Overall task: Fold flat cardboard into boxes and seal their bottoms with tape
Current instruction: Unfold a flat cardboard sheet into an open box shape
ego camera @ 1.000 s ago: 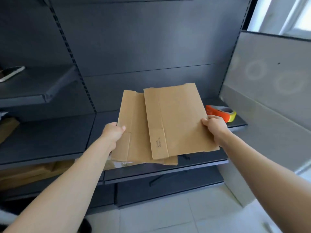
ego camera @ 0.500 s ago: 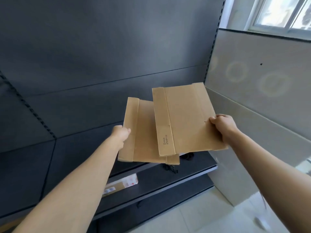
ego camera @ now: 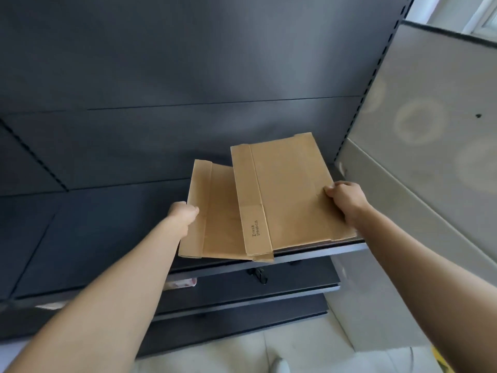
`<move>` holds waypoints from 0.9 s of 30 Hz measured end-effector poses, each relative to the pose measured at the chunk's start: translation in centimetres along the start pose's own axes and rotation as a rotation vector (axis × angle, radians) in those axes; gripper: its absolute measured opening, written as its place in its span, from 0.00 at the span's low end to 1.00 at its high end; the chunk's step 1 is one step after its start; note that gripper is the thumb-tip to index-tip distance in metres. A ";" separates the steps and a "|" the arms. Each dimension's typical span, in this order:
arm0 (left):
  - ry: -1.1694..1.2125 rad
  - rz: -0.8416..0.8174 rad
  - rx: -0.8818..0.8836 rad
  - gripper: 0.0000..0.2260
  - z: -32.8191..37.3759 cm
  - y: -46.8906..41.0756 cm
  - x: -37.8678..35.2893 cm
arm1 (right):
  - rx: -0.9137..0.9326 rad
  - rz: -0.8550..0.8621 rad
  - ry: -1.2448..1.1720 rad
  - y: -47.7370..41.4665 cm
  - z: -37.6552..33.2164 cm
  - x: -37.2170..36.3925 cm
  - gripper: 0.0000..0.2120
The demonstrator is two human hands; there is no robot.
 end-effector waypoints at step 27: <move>-0.308 0.055 -0.125 0.17 3.9 -3.7 -0.5 | -0.090 -0.075 0.113 -5.9 0.2 -5.1 0.11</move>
Point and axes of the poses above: each hand's wrist, its own y-axis away from the middle knuckle, its own x-axis out of the back of the hand, z = x × y, the point moved 10 cm from there along -y, towards the middle knuckle, and after that the axes turned 15 degrees about -z, right-handed, at the moved point
